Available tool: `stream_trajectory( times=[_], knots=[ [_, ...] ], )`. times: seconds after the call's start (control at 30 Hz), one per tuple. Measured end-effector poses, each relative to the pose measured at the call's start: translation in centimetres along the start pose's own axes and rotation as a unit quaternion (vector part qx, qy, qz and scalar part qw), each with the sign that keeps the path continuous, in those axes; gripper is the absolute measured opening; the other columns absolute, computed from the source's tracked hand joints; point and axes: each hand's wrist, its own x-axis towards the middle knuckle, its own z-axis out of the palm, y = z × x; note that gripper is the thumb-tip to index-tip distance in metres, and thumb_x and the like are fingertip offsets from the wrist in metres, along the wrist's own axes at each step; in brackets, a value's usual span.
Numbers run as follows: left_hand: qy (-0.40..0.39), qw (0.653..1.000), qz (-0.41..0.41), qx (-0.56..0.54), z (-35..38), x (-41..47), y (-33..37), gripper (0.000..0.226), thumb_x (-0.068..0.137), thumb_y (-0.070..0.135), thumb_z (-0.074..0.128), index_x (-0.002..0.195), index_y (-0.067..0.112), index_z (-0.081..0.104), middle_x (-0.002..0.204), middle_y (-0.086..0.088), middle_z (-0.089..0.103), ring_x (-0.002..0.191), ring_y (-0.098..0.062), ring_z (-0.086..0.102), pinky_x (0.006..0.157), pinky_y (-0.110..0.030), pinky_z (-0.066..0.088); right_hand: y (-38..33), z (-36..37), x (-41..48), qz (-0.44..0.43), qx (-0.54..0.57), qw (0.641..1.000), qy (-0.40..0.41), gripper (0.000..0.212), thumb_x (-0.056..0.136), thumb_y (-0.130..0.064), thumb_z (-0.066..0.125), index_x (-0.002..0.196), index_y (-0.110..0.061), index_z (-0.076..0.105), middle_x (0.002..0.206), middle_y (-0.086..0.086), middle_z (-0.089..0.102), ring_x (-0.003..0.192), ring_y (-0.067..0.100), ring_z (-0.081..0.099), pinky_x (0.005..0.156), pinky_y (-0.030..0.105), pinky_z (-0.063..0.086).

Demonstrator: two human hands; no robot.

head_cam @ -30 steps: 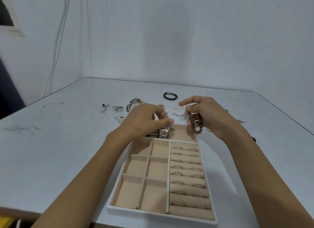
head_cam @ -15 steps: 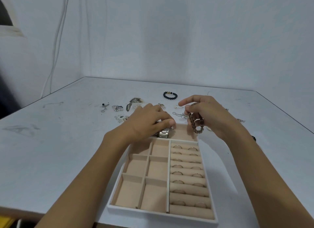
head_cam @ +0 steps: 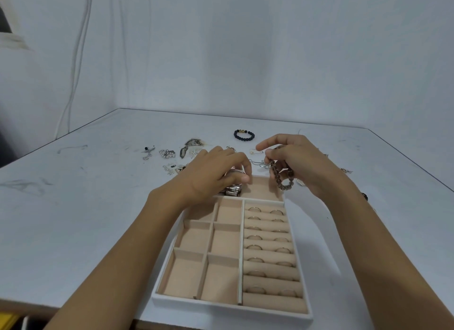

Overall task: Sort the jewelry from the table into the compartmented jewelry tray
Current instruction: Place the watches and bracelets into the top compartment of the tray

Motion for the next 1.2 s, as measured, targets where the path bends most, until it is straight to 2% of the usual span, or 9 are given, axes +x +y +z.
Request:
stream_trajectory(
  times=[0.17, 0.3, 0.5, 0.63, 0.73, 0.9, 1.03, 1.2],
  knots=[
    [0.011, 0.999, -0.032, -0.037, -0.08, -0.02, -0.09, 0.02, 0.09, 0.052, 0.049, 0.094, 0.035, 0.059, 0.098, 0.015, 0.063, 0.096, -0.01, 0.053, 0.086, -0.034, 0.042, -0.03, 0.07, -0.08, -0.002, -0.008, 1.0, -0.001, 0.023, 0.093, -0.001, 0.049, 0.105, -0.008, 0.067, 0.079, 0.007, 0.059, 0.043, 0.011, 0.053, 0.049, 0.023, 0.041],
    [0.008, 1.0, -0.025, 0.003, -0.09, -0.12, 0.27, 0.022, 0.094, 0.048, 0.043, 0.097, 0.031, 0.057, 0.102, 0.014, 0.061, 0.096, -0.01, 0.051, 0.08, -0.029, 0.035, -0.03, -0.05, -0.13, -0.007, -0.011, 1.0, 0.003, 0.022, 0.092, -0.002, 0.05, 0.106, -0.008, 0.067, 0.08, 0.008, 0.059, 0.043, 0.01, 0.052, 0.049, 0.023, 0.042],
    [0.017, 0.999, -0.019, -0.029, -0.29, -0.2, 0.11, 0.038, 0.097, 0.048, 0.031, 0.108, 0.027, 0.06, 0.109, 0.008, 0.057, 0.104, -0.013, 0.051, 0.093, -0.041, 0.04, -0.07, -0.14, -0.15, -0.008, -0.012, 1.0, 0.01, 0.022, 0.092, -0.002, 0.051, 0.105, -0.009, 0.067, 0.079, 0.008, 0.06, 0.042, 0.009, 0.052, 0.049, 0.023, 0.043],
    [-0.014, 0.999, -0.008, -0.033, -0.33, -0.23, 0.06, 0.026, 0.089, 0.053, 0.041, 0.097, 0.036, 0.059, 0.104, 0.011, 0.059, 0.097, -0.011, 0.052, 0.09, -0.04, 0.041, -0.08, -0.08, -0.14, -0.009, -0.017, 1.0, 0.008, 0.022, 0.093, -0.003, 0.051, 0.106, -0.009, 0.067, 0.079, 0.007, 0.059, 0.04, 0.006, 0.052, 0.048, 0.022, 0.043],
    [-0.006, 1.0, -0.015, -0.025, -0.26, -0.22, -0.24, 0.019, 0.091, 0.051, 0.046, 0.099, 0.037, 0.057, 0.109, 0.013, 0.057, 0.103, -0.011, 0.049, 0.093, -0.038, 0.037, -0.07, -0.05, -0.14, -0.008, -0.019, 1.0, 0.009, 0.022, 0.093, -0.003, 0.051, 0.107, -0.008, 0.067, 0.079, 0.007, 0.059, 0.04, 0.007, 0.052, 0.048, 0.022, 0.043],
    [-0.03, 0.998, -0.029, -0.046, -0.46, -0.28, -0.47, 0.044, 0.078, 0.065, 0.036, 0.105, 0.038, 0.058, 0.113, 0.012, 0.054, 0.107, -0.012, 0.046, 0.097, -0.043, 0.038, -0.03, 0.04, -0.11, -0.006, -0.025, 1.0, 0.009, 0.021, 0.093, -0.003, 0.051, 0.107, -0.008, 0.066, 0.078, 0.007, 0.059, 0.04, 0.007, 0.052, 0.047, 0.022, 0.043],
    [-0.043, 0.996, -0.037, -0.065, -0.42, -0.33, -0.47, 0.023, 0.092, 0.049, 0.048, 0.108, 0.036, 0.058, 0.113, 0.01, 0.052, 0.107, -0.014, 0.047, 0.098, -0.044, 0.038, -0.01, 0.06, -0.13, -0.008, -0.034, 0.999, 0.01, 0.021, 0.093, -0.004, 0.051, 0.106, -0.009, 0.067, 0.079, 0.007, 0.06, 0.042, 0.008, 0.052, 0.048, 0.023, 0.044],
    [-0.042, 0.996, -0.033, -0.065, -0.43, -0.51, 0.0, 0.02, 0.097, 0.04, 0.043, 0.109, 0.034, 0.057, 0.111, 0.009, 0.05, 0.108, -0.013, 0.046, 0.099, -0.041, 0.036, -0.05, -0.1, -0.1, -0.008, -0.033, 0.999, 0.015, 0.021, 0.093, -0.004, 0.051, 0.106, -0.01, 0.067, 0.079, 0.006, 0.061, 0.041, 0.007, 0.052, 0.048, 0.022, 0.044]
  ],
)
